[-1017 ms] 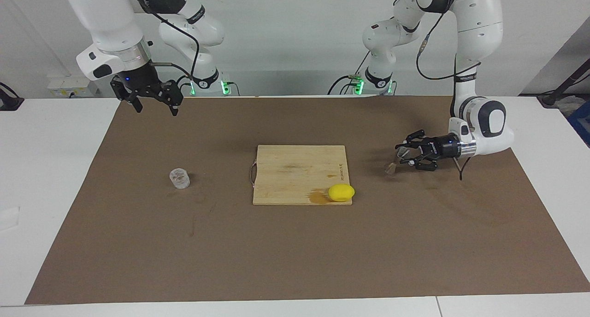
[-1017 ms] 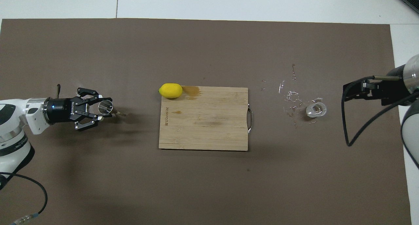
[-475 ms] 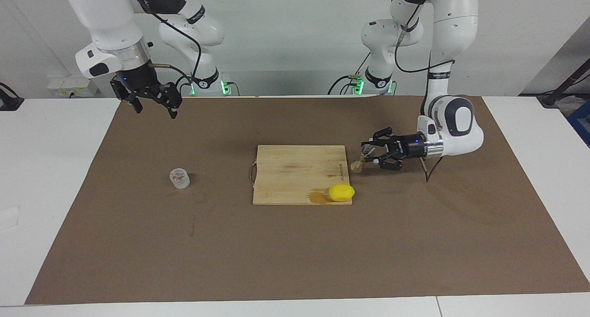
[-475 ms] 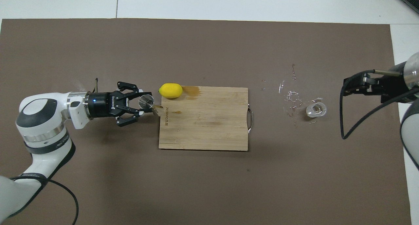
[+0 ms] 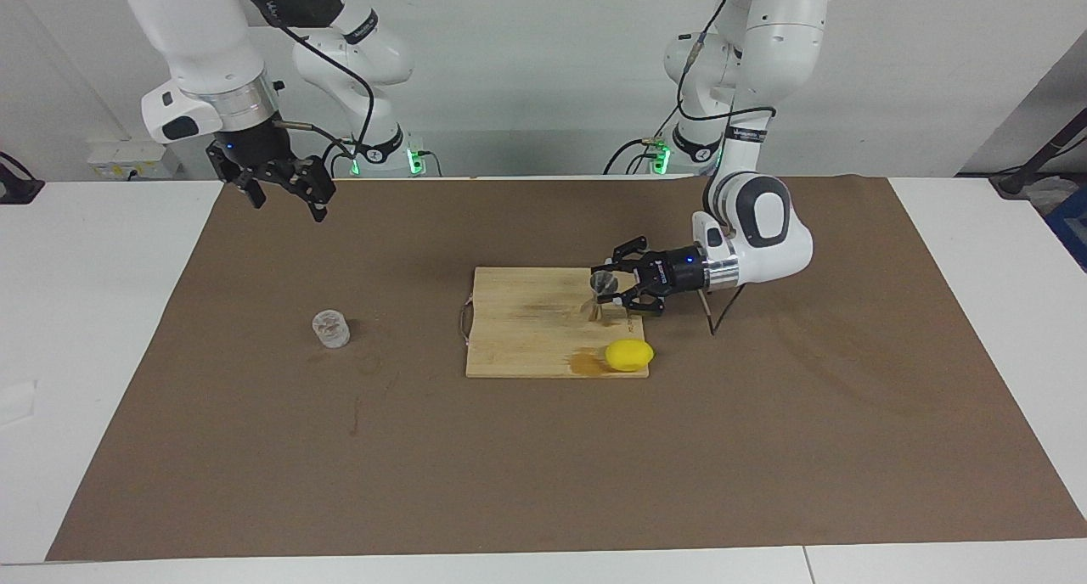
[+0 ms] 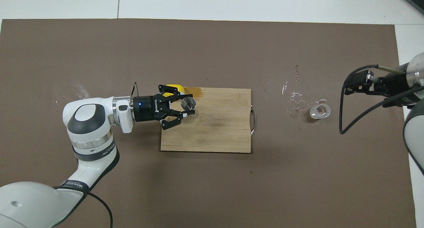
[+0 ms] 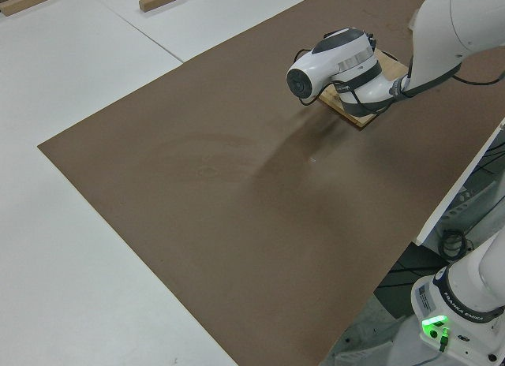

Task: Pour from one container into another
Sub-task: 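Lift the metal cup with the left gripper and carry it over the board, then lower the metal cup onto the board while the right gripper opens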

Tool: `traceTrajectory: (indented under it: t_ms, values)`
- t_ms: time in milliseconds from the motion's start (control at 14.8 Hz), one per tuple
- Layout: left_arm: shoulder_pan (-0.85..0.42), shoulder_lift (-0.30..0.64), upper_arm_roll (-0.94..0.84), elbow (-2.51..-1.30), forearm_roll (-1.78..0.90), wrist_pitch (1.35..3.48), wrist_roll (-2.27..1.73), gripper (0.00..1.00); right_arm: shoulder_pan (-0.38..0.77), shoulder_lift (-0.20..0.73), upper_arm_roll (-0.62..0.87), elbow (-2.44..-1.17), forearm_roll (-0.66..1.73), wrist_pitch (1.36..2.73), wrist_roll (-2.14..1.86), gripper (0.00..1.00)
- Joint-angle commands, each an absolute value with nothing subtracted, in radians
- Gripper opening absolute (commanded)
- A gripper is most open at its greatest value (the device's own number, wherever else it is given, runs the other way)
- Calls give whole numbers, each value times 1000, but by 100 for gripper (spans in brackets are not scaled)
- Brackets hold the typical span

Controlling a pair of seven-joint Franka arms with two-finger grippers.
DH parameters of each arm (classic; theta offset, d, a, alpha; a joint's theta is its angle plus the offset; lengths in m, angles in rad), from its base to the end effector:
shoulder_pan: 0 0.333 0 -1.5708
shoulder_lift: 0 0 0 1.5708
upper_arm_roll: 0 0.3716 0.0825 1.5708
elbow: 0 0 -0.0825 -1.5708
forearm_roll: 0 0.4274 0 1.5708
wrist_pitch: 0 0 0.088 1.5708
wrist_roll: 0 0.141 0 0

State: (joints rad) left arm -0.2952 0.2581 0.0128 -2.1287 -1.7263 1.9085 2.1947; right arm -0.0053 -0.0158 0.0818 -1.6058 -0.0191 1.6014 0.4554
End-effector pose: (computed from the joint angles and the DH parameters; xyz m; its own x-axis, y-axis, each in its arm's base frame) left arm 0.5746 -0.2738 0.3326 0.2000 -0.1297 0.9712 -0.9780 -0.0873 0.1897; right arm 0.5936 0.0432 0.6401 0.9291 -0.3693 0.0191 -0.3695 -0.9291 0.0133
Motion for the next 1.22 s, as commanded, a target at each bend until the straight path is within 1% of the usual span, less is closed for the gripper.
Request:
traceTrajectory:
  t_ms: [0,203,407,542,610,746,881,1153]
  values:
    - [-371,225,21,-2137,-1805,1986,2175,30,-17,-35,83,-1634,17,1606,570,100]
    - [-480,229,23,-2134,-1949,2075,2198,33,-28,-34,83,-1635,57,1583,736,100]
    - [-547,241,21,-2120,-2043,2175,2308,33,-51,-28,83,-1655,93,1580,911,100]
    - [-572,244,20,-2121,-2060,2216,2357,33,-101,-22,81,-1681,164,1588,992,100]
    - [-587,251,20,-2123,-2084,2241,2390,34,-112,-20,81,-1709,178,1609,1047,97]
    - [-606,256,20,-2129,-2137,2253,2471,34,-147,-14,81,-1768,190,1684,1127,97]
    - [-606,262,20,-2126,-2148,2253,2525,35,-202,12,80,-1790,279,1697,1201,99]
    - [-614,271,18,-2125,-2164,2261,2560,38,-267,109,81,-1796,319,1727,1183,100]
